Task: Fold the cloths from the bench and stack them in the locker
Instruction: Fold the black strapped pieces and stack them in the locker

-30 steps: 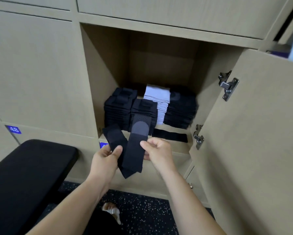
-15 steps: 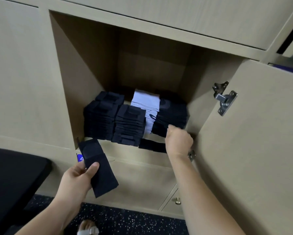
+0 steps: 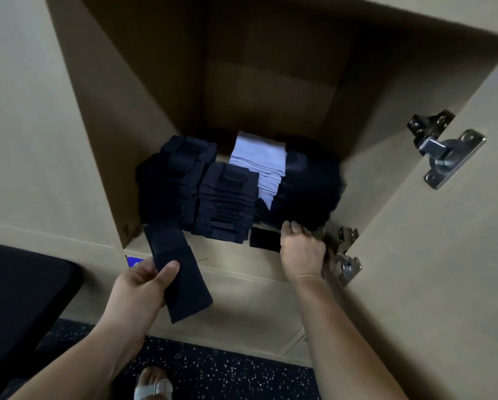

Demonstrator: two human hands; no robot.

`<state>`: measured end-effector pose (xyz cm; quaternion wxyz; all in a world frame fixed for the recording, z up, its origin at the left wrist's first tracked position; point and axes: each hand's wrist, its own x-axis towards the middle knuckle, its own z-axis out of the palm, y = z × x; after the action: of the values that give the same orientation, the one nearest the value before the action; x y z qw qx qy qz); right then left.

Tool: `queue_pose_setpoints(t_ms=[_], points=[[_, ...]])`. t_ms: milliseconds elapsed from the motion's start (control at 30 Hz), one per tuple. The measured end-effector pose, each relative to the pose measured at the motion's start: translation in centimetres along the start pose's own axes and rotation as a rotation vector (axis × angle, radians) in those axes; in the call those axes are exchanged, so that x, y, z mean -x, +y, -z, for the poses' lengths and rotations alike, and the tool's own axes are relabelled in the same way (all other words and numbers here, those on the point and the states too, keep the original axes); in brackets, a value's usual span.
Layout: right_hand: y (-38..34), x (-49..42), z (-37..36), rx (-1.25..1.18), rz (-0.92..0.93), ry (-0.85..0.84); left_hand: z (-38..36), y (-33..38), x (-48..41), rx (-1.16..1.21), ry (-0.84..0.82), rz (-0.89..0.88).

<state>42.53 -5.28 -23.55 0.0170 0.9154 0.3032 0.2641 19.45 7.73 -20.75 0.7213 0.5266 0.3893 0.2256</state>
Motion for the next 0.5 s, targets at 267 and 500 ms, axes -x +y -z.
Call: queue_pose_setpoints(t_ms=[267,500], points=[[-0.4,1.0,-1.5,-0.01,0.038,0.0,-0.6,-0.1,-0.1,0.012,-0.041,-0.005],[2.1,-1.8,-0.7,-0.056,0.051,0.1,-0.2,-0.2,0.1,0.027,-0.032,-0.006]])
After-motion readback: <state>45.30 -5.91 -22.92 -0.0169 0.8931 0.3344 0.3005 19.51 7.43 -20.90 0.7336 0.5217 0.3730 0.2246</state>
